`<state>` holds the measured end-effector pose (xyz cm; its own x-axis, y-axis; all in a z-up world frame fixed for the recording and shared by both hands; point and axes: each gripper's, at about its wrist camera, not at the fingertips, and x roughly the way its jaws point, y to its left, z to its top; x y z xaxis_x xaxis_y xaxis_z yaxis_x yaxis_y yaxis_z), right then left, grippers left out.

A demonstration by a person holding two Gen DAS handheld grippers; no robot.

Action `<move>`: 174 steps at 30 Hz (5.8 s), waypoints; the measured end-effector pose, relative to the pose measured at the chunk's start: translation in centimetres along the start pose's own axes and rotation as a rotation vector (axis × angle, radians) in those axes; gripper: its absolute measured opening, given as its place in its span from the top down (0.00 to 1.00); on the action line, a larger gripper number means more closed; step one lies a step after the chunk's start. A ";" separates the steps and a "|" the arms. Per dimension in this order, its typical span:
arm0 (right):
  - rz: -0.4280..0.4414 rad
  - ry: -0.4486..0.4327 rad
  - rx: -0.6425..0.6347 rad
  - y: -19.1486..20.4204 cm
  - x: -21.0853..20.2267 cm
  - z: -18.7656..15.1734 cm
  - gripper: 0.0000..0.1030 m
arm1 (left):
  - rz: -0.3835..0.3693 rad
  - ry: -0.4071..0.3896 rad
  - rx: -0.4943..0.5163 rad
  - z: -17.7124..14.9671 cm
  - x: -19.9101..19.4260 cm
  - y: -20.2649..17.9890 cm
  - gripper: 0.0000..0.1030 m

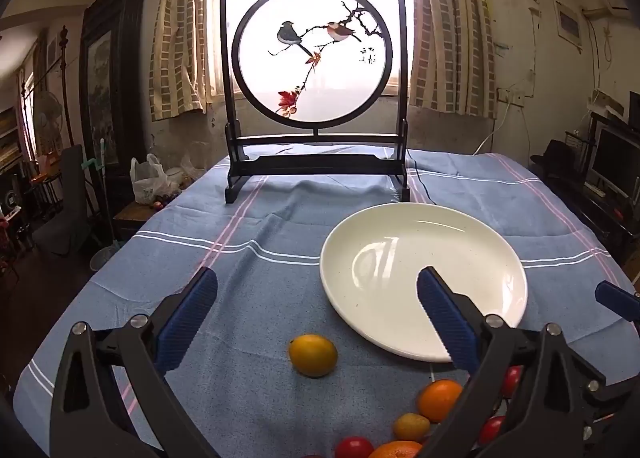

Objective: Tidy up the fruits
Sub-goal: 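Move both grippers toward the fruit pile in front of the plate, then grasp the dark brown round fruit with the left gripper while the right grasps a yellow-orange citrus, then carry both fruits over the white plate and open both grippers to release them, then return to the pile and grasp a dark red plum with the right gripper, then grasp a large orange with the left gripper while the right holds the plum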

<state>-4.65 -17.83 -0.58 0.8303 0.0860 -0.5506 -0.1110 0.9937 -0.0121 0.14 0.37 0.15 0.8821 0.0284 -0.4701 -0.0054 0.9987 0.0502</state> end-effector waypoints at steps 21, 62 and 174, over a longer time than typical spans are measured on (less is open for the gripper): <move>0.014 -0.024 -0.043 -0.3 -2.8 -1.2 0.04 | -0.034 -0.010 0.043 -0.8 -3.4 0.0 0.05; 0.167 0.379 -0.350 -2.3 -3.8 -11.4 0.63 | -0.406 0.357 0.328 -13.6 -6.7 -0.6 0.05; 0.364 0.427 -0.307 0.2 -3.5 -9.7 0.64 | -0.367 0.414 0.297 -11.0 -3.3 -1.4 0.59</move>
<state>-12.88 -18.66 -6.72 0.4266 0.3155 -0.8476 -0.5486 0.8353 0.0348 -7.92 -0.63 -8.07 0.5455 -0.2412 -0.8026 0.4473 0.8937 0.0355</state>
